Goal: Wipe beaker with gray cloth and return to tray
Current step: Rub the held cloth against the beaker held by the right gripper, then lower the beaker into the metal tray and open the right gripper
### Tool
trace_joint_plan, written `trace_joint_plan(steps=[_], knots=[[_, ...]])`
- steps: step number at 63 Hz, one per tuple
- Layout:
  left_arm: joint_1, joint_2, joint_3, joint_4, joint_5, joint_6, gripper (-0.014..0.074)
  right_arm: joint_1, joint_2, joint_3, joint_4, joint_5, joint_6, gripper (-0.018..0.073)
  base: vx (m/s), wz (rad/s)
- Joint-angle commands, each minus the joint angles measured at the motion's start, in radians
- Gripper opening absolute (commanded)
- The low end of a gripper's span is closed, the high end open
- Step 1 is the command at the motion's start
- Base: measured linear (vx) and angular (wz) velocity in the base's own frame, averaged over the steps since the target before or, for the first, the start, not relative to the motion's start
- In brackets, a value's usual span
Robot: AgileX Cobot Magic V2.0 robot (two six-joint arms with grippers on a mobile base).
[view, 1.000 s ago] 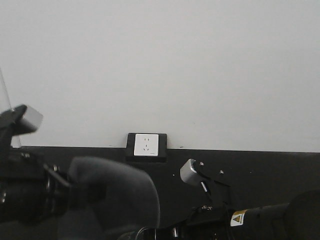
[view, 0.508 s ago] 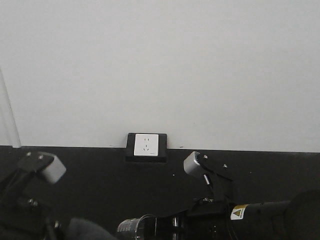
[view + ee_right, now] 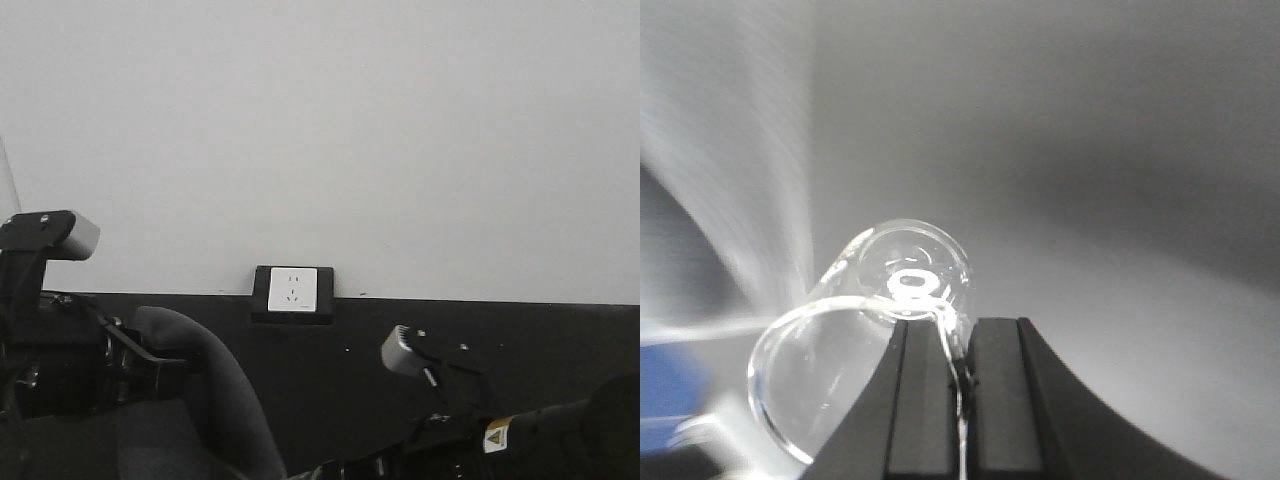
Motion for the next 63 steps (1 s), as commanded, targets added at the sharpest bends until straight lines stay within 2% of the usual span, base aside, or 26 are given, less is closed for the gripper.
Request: trace_joint_plan(steps=[1,9,13,19,22,29,39,54,63], knots=[[0.031,-0.045,-0.028,0.133,-0.049,-0.123,0.0,-0.101,-0.044,-0.031,-0.081,0.024,0.025,-0.001,0.0,0.0],[0.082,-0.075,0.024,0.39,-0.009,-0.275,0.0,-0.228,-0.051,-0.031,-0.207,0.134,0.022,-0.001,0.0,0.0],[0.096,-0.082,0.072,0.488,0.019,-0.326,0.0,-0.277,-0.051,-0.031,-0.299,0.199,0.02,-0.001,0.0,0.0],[0.099,-0.082,0.161,0.555,0.038,-0.348,0.0001,-0.317,-0.051,-0.031,-0.431,0.278,0.022,-0.001,0.0,0.0],[0.099,-0.082,0.217,0.56,0.031,-0.35,0.0002,-0.333,-0.051,-0.031,-0.494,0.312,0.026,-0.001,0.0,0.0],[0.099,-0.082,0.293,0.556,-0.017,-0.351,0.0019,-0.353,-0.05,-0.031,-0.572,0.356,0.024,-0.001,0.0,0.0],[0.099,-0.082,0.318,0.558,-0.035,-0.346,0.011,-0.353,-0.027,-0.031,-0.595,0.408,0.025,-0.001,0.0,0.0],[0.099,-0.082,0.318,0.581,-0.04,-0.347,0.0437,-0.372,0.066,-0.031,-0.587,0.419,0.049,-0.001,0.0,0.0],[0.099,-0.084,0.307,0.581,0.004,-0.35,0.0571,-0.407,0.124,-0.031,-0.579,0.416,0.051,-0.001,0.0,0.0]])
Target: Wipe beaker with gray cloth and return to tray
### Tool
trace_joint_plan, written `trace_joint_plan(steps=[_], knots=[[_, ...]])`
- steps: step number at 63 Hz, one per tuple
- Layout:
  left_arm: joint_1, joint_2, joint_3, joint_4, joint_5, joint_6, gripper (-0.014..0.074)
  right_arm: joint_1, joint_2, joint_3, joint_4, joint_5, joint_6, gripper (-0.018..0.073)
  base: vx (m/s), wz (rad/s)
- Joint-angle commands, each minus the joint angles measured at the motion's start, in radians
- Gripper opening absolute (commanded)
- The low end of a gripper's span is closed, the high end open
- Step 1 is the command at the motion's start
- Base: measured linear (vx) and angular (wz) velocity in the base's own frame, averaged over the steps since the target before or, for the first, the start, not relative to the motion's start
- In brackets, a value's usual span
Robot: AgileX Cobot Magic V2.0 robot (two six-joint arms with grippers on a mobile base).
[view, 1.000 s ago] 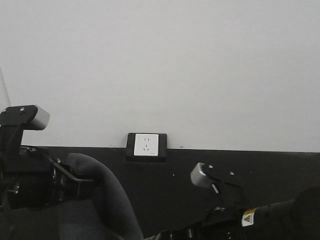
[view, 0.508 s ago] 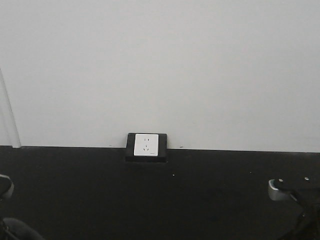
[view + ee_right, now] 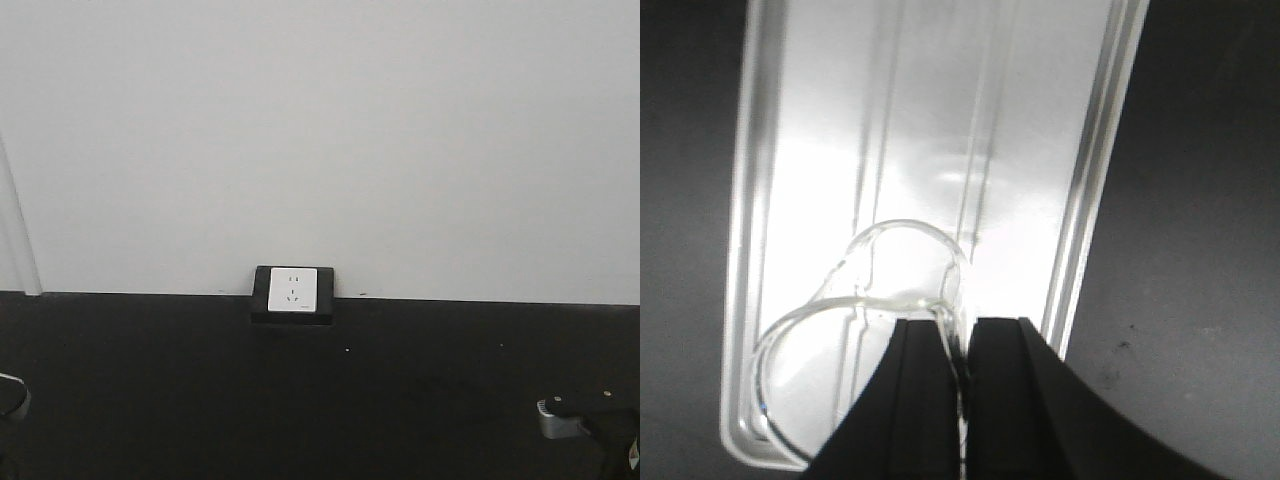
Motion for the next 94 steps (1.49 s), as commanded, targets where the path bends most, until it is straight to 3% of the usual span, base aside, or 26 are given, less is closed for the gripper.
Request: trace_joint_plan(steps=[1,8,28,60,71,86,94], knots=[[0.002,-0.023,-0.041,0.006,-0.011,-0.008,0.0584,-0.026,0.007,-0.031,0.006,-0.018,0.0,-0.001,0.0,0.0],[0.002,-0.023,-0.056,0.005,0.022,-0.009,0.0613,-0.026,0.035,-0.031,0.022,-0.041,-0.029,-0.0008,0.0,0.0],[0.002,-0.023,-0.064,-0.004,0.045,-0.009,0.0575,-0.026,0.081,-0.031,0.033,-0.13,-0.043,0.0004,0.0,0.0],[0.002,-0.023,-0.064,-0.004,0.033,-0.009,0.0554,-0.026,0.156,-0.031,0.076,-0.129,-0.067,0.0141,0.0,0.0],[0.002,-0.023,-0.064,-0.004,0.039,-0.009,0.0554,-0.026,0.154,-0.031,0.074,-0.136,-0.065,0.0239,0.0,0.0],[0.002,-0.023,-0.064,-0.004,0.039,-0.009,0.0554,-0.026,0.131,-0.031,0.074,-0.115,-0.062,0.0451,0.0,0.0],[0.002,-0.023,-0.064,-0.004,0.039,-0.009,0.0554,-0.026,0.067,-0.031,0.067,-0.12,-0.062,0.0472,0.0,0.0]])
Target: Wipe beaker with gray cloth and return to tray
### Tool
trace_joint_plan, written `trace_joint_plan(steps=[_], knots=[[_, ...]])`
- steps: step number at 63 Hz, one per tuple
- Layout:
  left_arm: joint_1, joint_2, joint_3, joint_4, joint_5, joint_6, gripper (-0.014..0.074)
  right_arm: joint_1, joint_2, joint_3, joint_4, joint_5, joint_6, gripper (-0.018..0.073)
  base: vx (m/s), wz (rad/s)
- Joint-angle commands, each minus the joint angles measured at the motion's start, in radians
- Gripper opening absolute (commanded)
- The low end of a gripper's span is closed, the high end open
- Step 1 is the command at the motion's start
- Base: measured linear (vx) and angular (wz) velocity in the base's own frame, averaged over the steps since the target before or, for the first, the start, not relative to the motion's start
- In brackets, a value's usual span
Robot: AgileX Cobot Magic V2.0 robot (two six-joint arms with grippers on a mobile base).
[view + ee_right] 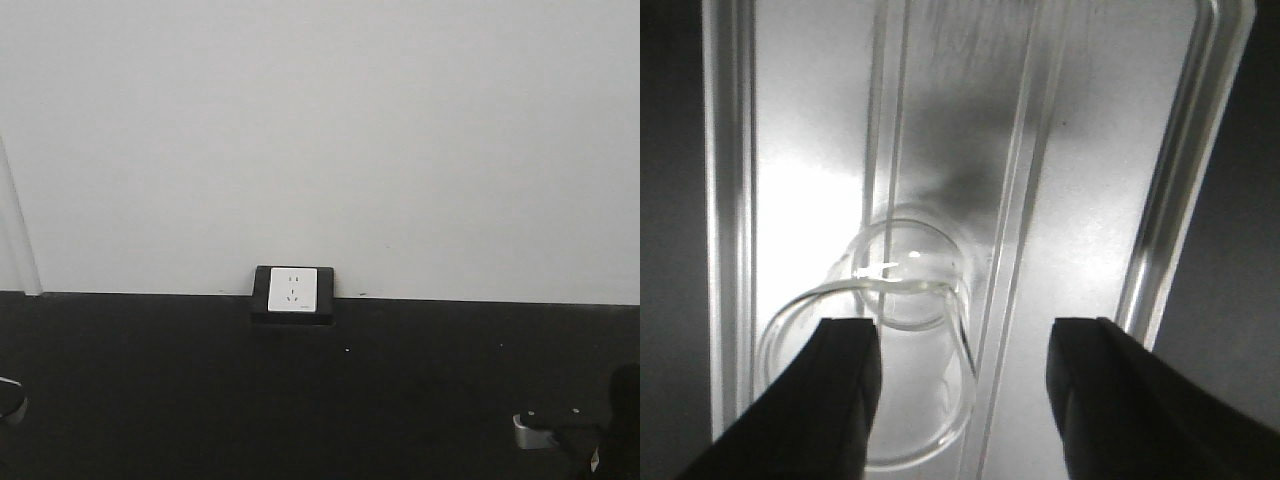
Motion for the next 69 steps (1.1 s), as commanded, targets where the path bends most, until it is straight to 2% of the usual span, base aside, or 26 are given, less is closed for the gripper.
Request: trace_joint_plan(steps=[1,13,21,28,32,43,48,57,69], knots=[[0.002,-0.023,-0.037,-0.002,-0.048,-0.008,0.0554,-0.006,-0.094,-0.025,-0.007,-0.003,-0.013,0.0471,0.0,0.0],[0.002,-0.023,-0.037,-0.002,-0.05,-0.008,0.0554,-0.006,-0.219,-0.025,-0.006,0.043,-0.017,0.047,0.0,0.0],[0.002,-0.033,-0.034,-0.002,-0.08,-0.008,0.0514,-0.005,-0.321,-0.025,-0.001,0.058,-0.008,0.0443,0.0,0.0],[-0.002,-0.078,-0.032,-0.003,-0.124,-0.007,0.0421,-0.004,-0.433,-0.025,0.018,0.037,0.02,0.0333,0.0,0.0],[-0.002,-0.123,-0.032,-0.008,-0.147,-0.007,0.0344,-0.004,-0.492,-0.024,0.02,0.008,0.017,0.024,0.0,0.0],[-0.002,-0.246,-0.031,-0.009,-0.185,-0.008,0.0089,-0.004,-0.658,-0.021,0.018,-0.091,-0.016,-0.0013,0.0,0.0],[-0.002,-0.303,-0.014,-0.009,-0.229,-0.008,-0.001,-0.004,-0.71,-0.021,0.018,-0.115,-0.018,-0.0013,0.0,0.0],[-0.002,-0.385,0.029,-0.009,-0.309,-0.009,-0.0008,-0.004,-0.768,-0.021,0.026,-0.119,-0.017,-0.0013,0.0,0.0],[-0.002,-0.422,0.03,-0.009,-0.287,-0.008,-0.0008,-0.004,-0.825,-0.021,0.028,-0.119,-0.017,-0.0012,0.0,0.0]])
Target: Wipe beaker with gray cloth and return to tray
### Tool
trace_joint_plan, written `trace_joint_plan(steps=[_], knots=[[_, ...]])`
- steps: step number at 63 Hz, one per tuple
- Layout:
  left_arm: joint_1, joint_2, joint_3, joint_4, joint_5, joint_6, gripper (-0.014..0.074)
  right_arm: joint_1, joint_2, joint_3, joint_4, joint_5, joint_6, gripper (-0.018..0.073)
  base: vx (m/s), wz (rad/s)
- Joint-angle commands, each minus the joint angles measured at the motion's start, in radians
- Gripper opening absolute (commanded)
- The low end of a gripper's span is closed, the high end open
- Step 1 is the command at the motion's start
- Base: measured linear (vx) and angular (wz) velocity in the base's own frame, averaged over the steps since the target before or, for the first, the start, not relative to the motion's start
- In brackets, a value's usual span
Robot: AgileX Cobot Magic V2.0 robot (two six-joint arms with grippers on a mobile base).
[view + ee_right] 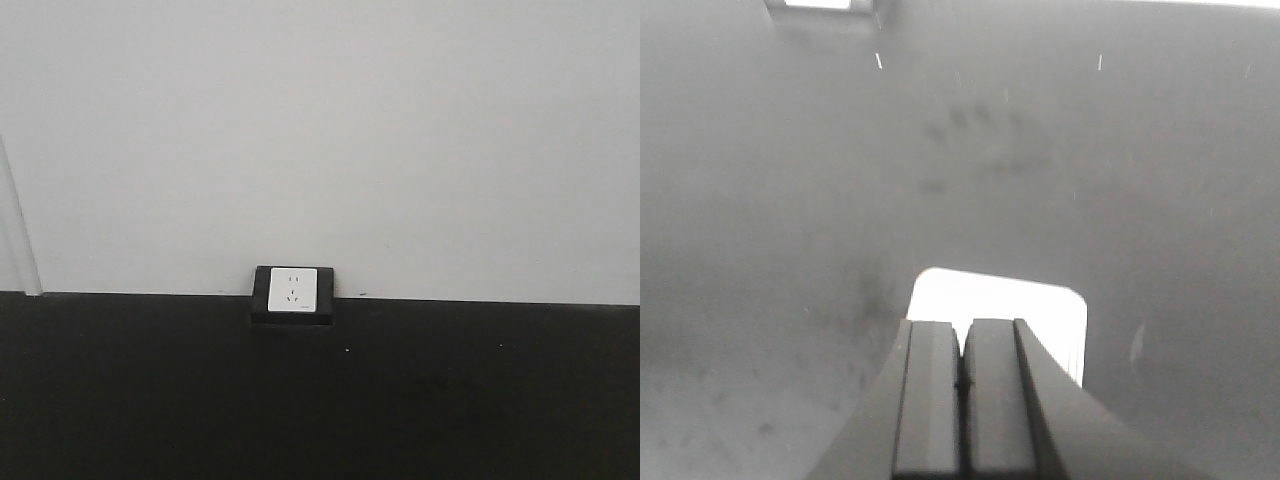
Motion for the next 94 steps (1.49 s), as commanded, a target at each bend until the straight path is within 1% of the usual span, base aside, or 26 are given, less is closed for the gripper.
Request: trace_joint_plan(steps=[1,22,25,30,33,38,41,47,55,60,64,75,94], knots=[[-0.002,-0.006,-0.023,-0.005,-0.078,-0.007,-0.0008,-0.004,-0.028,-0.027,0.004,-0.074,-0.017,-0.0012,0.0,0.0],[-0.002,-0.004,-0.022,-0.005,-0.074,-0.007,-0.0006,-0.004,-0.046,-0.027,0.004,-0.074,-0.017,-0.0012,0.0,0.0],[-0.001,-0.004,-0.017,0.02,-0.087,-0.001,-0.0006,-0.004,-0.046,-0.027,0.004,-0.074,-0.017,-0.0012,0.0,0.0],[0.002,-0.03,0.007,0.022,-0.095,-0.001,-0.0006,-0.004,-0.046,-0.027,0.004,-0.073,-0.017,-0.0012,0.0,0.0],[0.005,-0.058,0.042,0.022,-0.123,-0.002,-0.0005,-0.004,-0.046,-0.027,0.004,-0.073,-0.017,-0.0012,0.0,0.0],[0.026,-0.157,0.152,0.022,-0.223,-0.013,-0.0004,-0.004,-0.046,-0.027,0.004,-0.073,-0.017,-0.0012,0.0,0.0],[0.054,-0.226,0.228,0.017,-0.302,-0.013,-0.0003,-0.004,-0.046,-0.027,0.004,-0.074,-0.017,-0.0012,0.0,0.0],[0.115,-0.371,0.37,0.005,-0.402,-0.013,-0.0003,-0.004,-0.046,-0.027,0.004,-0.074,-0.017,-0.0012,0.0,0.0],[0.193,-0.558,0.51,0.005,-0.427,-0.01,-0.0003,-0.004,-0.046,-0.027,0.004,-0.073,-0.017,-0.0012,0.0,0.0],[0.218,-0.663,0.591,0.005,-0.426,-0.01,-0.0003,-0.004,-0.046,-0.027,0.004,-0.073,-0.017,-0.0012,0.0,0.0],[0.22,-0.726,0.653,0.005,-0.426,-0.01,-0.0003,-0.004,-0.046,-0.027,0.004,-0.073,-0.017,-0.0012,0.0,0.0],[0.219,-0.715,0.751,0.004,-0.503,-0.012,-0.0003,-0.004,-0.046,-0.027,0.005,-0.067,-0.017,-0.0012,0.0,0.0],[0.219,-0.713,0.749,0.004,-0.489,-0.013,-0.0003,-0.004,-0.046,-0.027,0.005,-0.067,-0.017,-0.0012,0.0,0.0]])
